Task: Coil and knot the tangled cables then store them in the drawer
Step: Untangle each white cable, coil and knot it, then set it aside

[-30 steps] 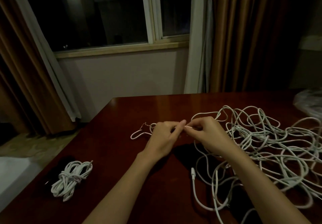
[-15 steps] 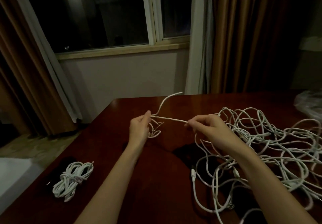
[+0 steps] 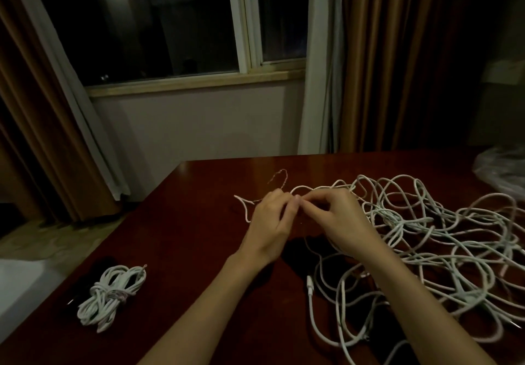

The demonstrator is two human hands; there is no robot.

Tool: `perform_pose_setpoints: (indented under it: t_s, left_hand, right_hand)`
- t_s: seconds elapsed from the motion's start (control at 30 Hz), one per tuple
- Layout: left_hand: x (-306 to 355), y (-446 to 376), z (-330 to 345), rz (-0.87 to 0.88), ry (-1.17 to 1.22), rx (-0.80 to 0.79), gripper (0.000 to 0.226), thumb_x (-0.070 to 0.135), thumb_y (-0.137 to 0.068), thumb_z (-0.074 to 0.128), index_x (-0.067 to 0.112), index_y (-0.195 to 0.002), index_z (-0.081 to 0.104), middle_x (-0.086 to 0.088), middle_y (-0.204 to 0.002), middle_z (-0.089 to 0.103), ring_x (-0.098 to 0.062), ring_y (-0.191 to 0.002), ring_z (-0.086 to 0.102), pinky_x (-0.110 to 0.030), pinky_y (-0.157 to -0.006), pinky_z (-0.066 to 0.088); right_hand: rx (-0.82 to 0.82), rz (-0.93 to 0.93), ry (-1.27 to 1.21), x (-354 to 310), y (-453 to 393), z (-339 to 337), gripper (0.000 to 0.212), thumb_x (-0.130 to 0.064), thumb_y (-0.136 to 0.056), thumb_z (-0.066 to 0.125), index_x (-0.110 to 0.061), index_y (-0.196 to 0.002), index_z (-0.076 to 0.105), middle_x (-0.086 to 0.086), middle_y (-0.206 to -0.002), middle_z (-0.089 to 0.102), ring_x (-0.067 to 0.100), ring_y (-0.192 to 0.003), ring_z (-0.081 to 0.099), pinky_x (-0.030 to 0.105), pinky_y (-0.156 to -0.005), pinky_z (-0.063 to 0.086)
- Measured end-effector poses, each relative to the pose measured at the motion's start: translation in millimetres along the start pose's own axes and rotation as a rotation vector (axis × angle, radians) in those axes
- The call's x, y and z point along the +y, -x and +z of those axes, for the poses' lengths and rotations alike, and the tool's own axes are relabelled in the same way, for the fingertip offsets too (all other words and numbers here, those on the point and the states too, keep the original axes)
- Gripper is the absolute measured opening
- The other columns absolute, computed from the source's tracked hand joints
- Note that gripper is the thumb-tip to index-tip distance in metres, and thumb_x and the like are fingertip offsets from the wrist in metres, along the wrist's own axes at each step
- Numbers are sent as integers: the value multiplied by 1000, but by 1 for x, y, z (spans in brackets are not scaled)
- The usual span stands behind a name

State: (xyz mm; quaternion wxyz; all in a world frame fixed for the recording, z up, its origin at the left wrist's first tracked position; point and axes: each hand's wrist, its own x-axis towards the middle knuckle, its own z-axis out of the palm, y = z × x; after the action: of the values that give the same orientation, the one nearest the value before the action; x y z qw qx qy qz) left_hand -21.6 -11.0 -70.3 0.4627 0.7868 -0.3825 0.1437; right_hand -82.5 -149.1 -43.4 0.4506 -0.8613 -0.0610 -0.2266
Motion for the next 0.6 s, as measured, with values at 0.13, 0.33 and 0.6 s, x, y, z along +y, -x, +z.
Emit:
perform_pose_setpoints:
  t_s: [0.13, 0.33, 0.6]
  left_hand:
    - [4, -2, -5, -126, 136, 15, 31, 43, -100, 40, 42, -79, 63, -8, -81, 58, -13, -74, 55, -21, -69, 41]
    - [-9, -8, -24, -310, 216, 222, 44, 31, -99, 51, 20, -57, 52, 13, -54, 46, 0, -52, 41, -22, -58, 34]
    - [-36, -7, -36, -297, -31, 269, 27, 26, -99, 51, 15, -80, 65, 6, -79, 59, -5, -74, 55, -20, -68, 41]
  right_hand:
    - [-32, 0, -14, -3, 0, 5, 17, -27, -95, 58, -22, -102, 72, -11, -90, 71, -6, -86, 63, 9, -73, 48]
    - [27, 79, 11, 8, 0, -6, 10, -31, -89, 65, -24, -95, 68, -8, -80, 70, 0, -74, 65, 21, -69, 54]
    - [96, 73, 46, 9, -1, -12, 12, -20, -89, 66, -19, -81, 75, -20, -64, 63, -10, -67, 60, 7, -58, 42]
